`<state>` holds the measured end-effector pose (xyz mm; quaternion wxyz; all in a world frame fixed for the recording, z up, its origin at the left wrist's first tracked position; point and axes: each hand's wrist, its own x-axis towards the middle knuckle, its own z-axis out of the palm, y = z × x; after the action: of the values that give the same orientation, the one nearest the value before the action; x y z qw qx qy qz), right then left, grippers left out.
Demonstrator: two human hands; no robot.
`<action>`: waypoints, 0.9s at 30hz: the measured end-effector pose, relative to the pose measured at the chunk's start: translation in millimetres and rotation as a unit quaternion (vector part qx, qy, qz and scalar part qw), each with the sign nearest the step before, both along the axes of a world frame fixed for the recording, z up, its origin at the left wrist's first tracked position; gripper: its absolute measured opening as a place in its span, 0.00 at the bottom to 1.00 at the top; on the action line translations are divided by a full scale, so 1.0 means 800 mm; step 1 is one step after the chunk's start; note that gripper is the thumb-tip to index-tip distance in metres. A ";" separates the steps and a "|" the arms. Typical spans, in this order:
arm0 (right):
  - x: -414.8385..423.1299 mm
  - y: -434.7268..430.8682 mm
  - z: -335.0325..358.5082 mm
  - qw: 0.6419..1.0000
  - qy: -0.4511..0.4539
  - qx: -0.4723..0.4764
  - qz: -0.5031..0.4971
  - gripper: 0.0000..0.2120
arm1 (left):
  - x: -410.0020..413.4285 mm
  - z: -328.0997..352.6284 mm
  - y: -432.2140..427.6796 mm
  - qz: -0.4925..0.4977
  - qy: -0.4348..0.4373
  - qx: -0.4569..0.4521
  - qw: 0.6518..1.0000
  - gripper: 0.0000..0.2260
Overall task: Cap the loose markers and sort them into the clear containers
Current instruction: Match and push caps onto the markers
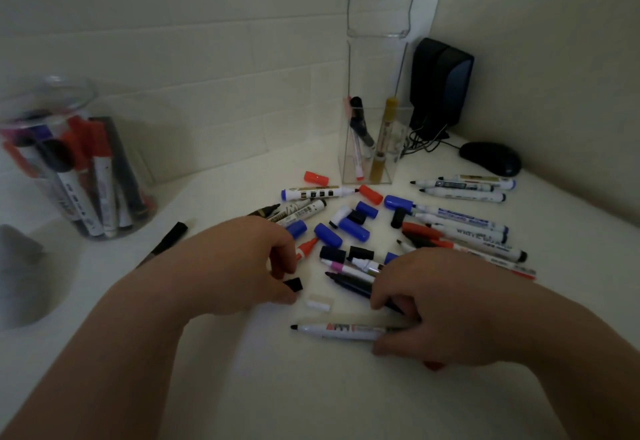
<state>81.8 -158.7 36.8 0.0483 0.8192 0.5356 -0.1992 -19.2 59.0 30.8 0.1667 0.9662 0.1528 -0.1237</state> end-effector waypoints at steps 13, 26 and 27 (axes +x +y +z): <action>-0.008 0.005 -0.004 0.999 0.052 -0.003 0.008 0.22 | 0.007 -0.013 0.048 0.232 -0.288 -0.019 0.929 0.05; -0.006 0.023 -0.006 0.976 0.043 0.200 -0.074 0.13 | 0.031 -0.038 0.047 0.162 -0.216 0.015 0.963 0.09; -0.002 0.030 -0.006 0.974 0.037 0.205 -0.090 0.10 | 0.032 -0.038 0.047 0.162 -0.224 0.012 0.961 0.08</action>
<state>80.4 -134.7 31.8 -0.1589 0.8484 0.4907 -0.1192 6.8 96.5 0.1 0.2025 0.9335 0.2677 0.1262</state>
